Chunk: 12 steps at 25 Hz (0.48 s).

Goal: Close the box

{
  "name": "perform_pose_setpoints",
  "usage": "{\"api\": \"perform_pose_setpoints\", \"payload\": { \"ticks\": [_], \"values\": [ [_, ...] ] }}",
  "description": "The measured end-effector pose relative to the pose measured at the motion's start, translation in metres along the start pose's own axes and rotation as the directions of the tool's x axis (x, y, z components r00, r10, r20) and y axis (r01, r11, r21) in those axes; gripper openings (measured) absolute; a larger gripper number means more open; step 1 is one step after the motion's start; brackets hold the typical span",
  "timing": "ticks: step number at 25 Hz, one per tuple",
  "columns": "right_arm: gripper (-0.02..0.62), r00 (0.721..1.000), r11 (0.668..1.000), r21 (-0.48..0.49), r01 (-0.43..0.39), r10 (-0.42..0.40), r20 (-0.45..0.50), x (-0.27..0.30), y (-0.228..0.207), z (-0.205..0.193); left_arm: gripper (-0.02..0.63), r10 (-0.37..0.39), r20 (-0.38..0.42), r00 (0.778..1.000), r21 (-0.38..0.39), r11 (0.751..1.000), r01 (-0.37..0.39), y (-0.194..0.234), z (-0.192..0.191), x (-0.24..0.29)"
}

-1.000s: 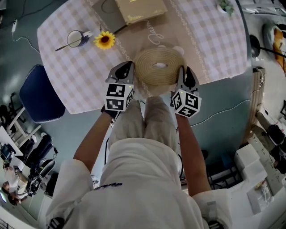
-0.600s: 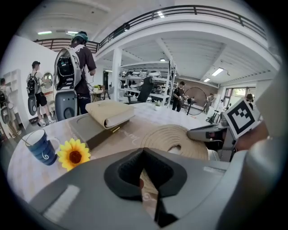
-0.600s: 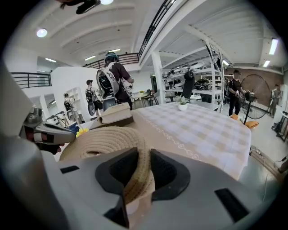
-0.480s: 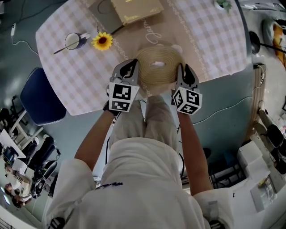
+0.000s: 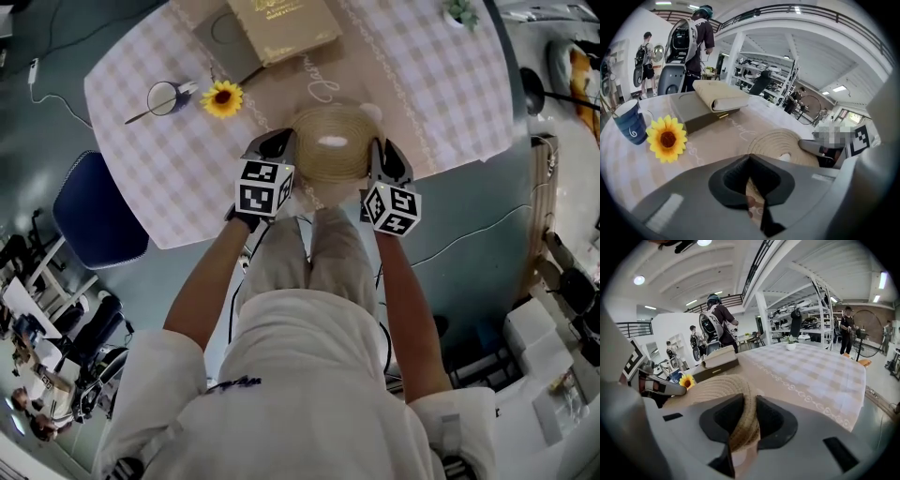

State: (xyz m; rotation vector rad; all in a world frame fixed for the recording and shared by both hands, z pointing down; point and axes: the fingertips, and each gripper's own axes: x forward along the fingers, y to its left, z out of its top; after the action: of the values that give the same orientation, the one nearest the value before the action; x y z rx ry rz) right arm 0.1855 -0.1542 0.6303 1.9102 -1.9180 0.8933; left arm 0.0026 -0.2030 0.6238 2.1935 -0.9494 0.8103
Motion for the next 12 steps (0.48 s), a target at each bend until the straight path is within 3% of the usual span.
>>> {"api": "perform_pose_setpoints", "payload": {
  "ticks": [3,8,9,11,12],
  "values": [
    [0.091,0.999,1.0,0.013,0.002,-0.001,-0.044,0.004,-0.001,-0.001,-0.002,-0.015,-0.021,1.0,0.096,0.995,0.017,-0.005,0.002,0.008],
    [0.091,0.989,0.996,0.077,-0.046,0.056,-0.135,-0.003,0.003,0.002,0.002,-0.029,-0.041,0.999,0.308,0.951,0.04,-0.025,0.004,-0.002],
    [0.118,0.987,0.994,0.093,-0.065,0.078,-0.143,-0.006,0.003,0.004,0.002,-0.027,-0.027,0.999,0.331,0.943,0.035,-0.026,0.007,-0.008],
    [0.303,0.984,0.99,0.103,-0.094,0.108,-0.142,-0.01,0.003,0.009,0.003,-0.005,0.042,0.999,0.33,0.944,-0.009,-0.02,0.021,-0.025],
    [0.313,0.985,0.99,0.096,-0.099,0.112,-0.132,-0.013,0.003,0.014,0.003,0.006,0.079,0.997,0.309,0.95,-0.031,-0.015,0.031,-0.034]
  ]
}}
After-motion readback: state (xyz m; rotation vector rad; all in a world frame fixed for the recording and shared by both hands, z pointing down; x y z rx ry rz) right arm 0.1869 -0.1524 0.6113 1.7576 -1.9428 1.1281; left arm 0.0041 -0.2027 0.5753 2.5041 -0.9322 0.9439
